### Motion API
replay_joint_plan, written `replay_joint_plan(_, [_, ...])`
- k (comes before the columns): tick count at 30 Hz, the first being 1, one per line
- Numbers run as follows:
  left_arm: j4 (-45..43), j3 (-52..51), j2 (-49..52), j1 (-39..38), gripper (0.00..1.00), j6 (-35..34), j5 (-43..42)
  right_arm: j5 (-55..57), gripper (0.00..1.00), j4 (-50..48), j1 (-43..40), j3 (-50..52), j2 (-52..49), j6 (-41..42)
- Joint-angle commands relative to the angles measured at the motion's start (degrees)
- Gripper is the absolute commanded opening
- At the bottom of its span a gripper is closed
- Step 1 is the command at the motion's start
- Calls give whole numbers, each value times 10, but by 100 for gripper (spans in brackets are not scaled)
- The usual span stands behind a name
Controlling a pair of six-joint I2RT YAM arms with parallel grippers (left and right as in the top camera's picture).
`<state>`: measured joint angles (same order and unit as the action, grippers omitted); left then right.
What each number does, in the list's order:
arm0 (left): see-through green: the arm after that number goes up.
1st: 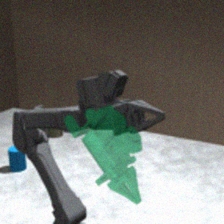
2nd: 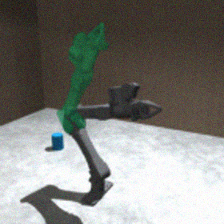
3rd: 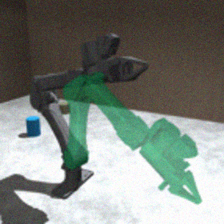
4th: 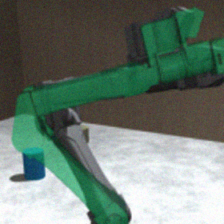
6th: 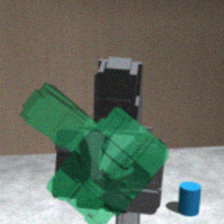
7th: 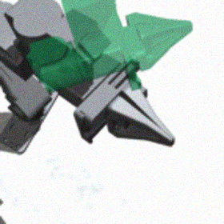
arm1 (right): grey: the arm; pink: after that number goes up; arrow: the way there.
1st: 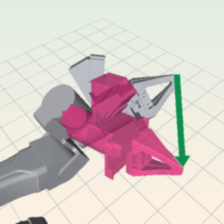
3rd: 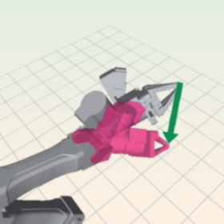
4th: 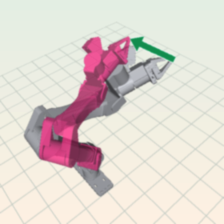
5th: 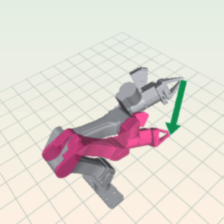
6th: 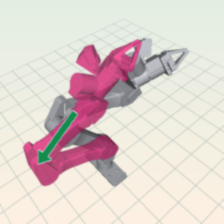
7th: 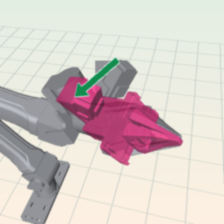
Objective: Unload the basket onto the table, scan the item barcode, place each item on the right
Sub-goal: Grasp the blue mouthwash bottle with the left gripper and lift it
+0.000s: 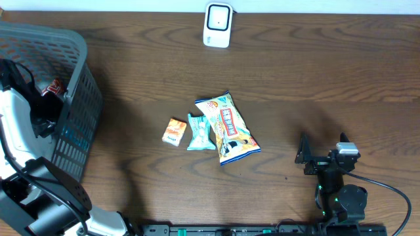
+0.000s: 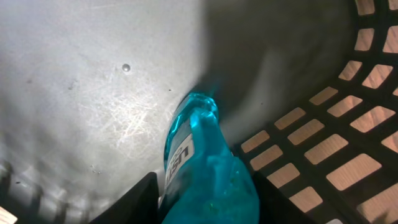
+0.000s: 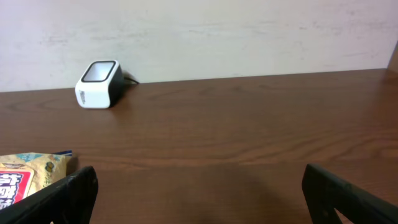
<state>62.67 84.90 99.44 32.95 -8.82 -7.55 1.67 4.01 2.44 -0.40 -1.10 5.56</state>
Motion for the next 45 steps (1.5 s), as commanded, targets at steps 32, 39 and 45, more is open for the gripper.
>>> replay_joint_plan(32, [0, 24, -7, 1, 25, -95, -129, -1, 99, 2, -2, 1, 1, -5])
replay_joint_plan(39, [-14, 32, -59, 1, 25, -95, -132, -1, 99, 2, -2, 1, 0, -5])
replay_joint_plan(45, [-30, 32, -126, 1, 25, -98, -132, -1, 99, 2, -2, 1, 0, -5])
